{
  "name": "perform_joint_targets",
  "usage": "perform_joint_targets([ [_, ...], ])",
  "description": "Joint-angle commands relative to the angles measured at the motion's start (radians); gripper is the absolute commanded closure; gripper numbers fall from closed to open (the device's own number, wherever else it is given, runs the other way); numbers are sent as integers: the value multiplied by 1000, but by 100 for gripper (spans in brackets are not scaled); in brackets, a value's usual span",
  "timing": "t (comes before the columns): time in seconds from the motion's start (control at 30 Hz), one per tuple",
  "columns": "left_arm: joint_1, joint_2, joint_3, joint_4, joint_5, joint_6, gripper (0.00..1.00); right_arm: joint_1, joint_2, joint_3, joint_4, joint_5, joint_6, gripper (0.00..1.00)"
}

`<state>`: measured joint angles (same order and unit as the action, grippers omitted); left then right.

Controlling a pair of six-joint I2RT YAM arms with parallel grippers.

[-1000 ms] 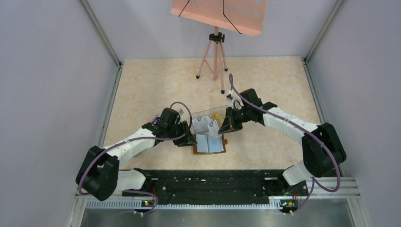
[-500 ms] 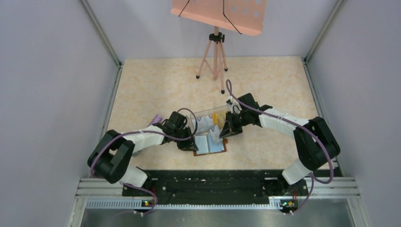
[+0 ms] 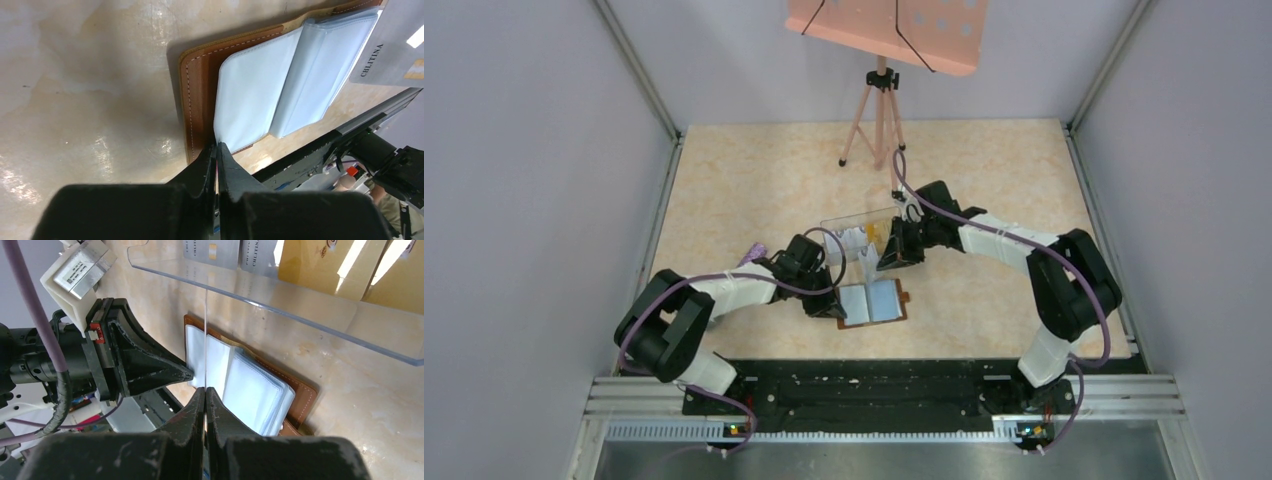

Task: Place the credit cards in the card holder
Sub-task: Insert the credit card into the card holder.

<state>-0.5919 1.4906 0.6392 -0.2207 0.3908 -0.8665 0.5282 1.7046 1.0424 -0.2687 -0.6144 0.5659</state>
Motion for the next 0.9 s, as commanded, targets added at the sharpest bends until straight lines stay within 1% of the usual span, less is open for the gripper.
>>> perform_joint_targets([
  [0.0,-5,-7,42,-23,-41,4,89,7,-36,9,31,-15,-3,100],
  [0.13,-4,-39,66,-57,-65,15,73,8,-79,-49,31,-27,-4,100],
  [0.23,-5,-77,86,-84,-81,34,68,8,-105,-83,36,-32,-1,100],
  [0.37,-5,-122,121,-124,-106,52,65,16,-125,-113,47,-43,9,100],
  [0.57,-4,-134,140,-151,-121,54,65,47,-134,-128,66,-43,32,100],
  [0.67,-4,-131,140,-149,-123,55,67,67,-127,-136,78,-38,40,100],
  [0.73,-5,-120,134,-147,-121,58,70,78,-120,-146,90,-31,49,100],
  [0.87,-7,-88,123,-144,-129,72,81,84,-115,-175,91,-6,53,100],
])
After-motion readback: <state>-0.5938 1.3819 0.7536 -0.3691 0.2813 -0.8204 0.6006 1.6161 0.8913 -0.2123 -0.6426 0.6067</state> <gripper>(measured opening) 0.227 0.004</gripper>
